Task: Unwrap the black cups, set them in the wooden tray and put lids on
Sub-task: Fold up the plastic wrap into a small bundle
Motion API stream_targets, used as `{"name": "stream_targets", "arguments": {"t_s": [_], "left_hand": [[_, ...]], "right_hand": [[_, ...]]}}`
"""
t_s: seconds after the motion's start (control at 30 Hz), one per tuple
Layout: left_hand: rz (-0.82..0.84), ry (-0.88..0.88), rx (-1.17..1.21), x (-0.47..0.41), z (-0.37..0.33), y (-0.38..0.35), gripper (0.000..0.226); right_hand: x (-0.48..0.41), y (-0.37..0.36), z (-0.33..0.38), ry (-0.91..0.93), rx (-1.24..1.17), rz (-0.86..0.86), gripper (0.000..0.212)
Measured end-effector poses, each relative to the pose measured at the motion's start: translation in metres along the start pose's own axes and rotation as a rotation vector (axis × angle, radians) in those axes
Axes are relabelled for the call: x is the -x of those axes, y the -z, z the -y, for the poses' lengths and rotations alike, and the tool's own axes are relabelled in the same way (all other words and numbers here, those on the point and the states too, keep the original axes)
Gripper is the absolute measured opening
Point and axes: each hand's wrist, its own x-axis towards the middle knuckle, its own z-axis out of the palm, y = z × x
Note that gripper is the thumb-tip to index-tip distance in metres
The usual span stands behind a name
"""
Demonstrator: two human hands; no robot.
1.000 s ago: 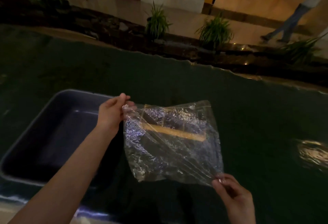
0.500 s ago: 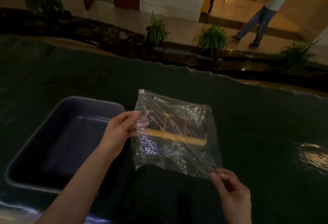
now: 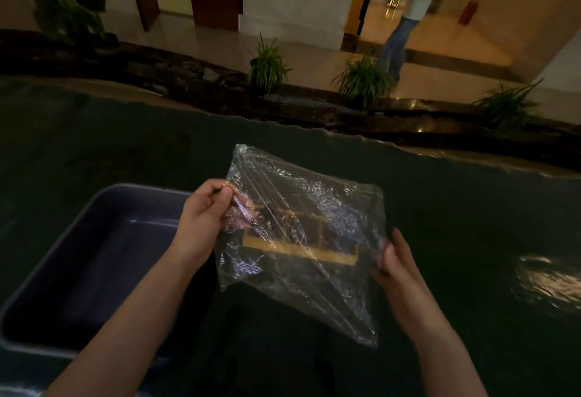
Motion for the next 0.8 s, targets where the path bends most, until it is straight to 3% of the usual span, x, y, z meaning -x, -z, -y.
{"name": "stream_targets", "arguments": {"t_s": [0.07, 0.17, 0.23, 0.3, 0.47, 0.57, 0.7, 0.8], "left_hand": [[0.029, -0.008, -0.012, 0.0, -0.003, -0.003, 0.02], [0.064, -0.001, 0.023, 0.001, -0.005, -0.005, 0.017], [0.062, 0.009, 0.056, 0.002, -0.004, -0.004, 0.016], [0.048, 0.057, 0.081, 0.003, -0.001, -0.001, 0.02], [0.176, 0.219, -0.026, 0.021, 0.023, 0.004, 0.067], [0.185, 0.212, -0.144, 0.039, 0.044, 0.004, 0.062], [0.008, 0.108, -0.272, 0.049, 0.065, -0.002, 0.046], [-0.111, -0.031, -0.493, 0.049, 0.069, -0.001, 0.037]], "right_hand": [[-0.016, -0.008, 0.018, 0.008, -0.07, 0.066, 0.119], [-0.033, -0.023, 0.041, -0.03, -0.059, 0.023, 0.113], [-0.042, -0.027, 0.046, -0.069, -0.077, -0.007, 0.091], [-0.047, -0.029, 0.047, -0.035, -0.098, -0.017, 0.055], [-0.053, -0.034, 0.04, 0.108, -0.173, -0.185, 0.013], [-0.057, -0.033, 0.035, 0.158, -0.186, -0.232, 0.012], [-0.062, -0.033, 0.03, 0.255, -0.106, -0.282, 0.013], [-0.065, -0.033, 0.027, 0.299, 0.089, -0.347, 0.018]]}}
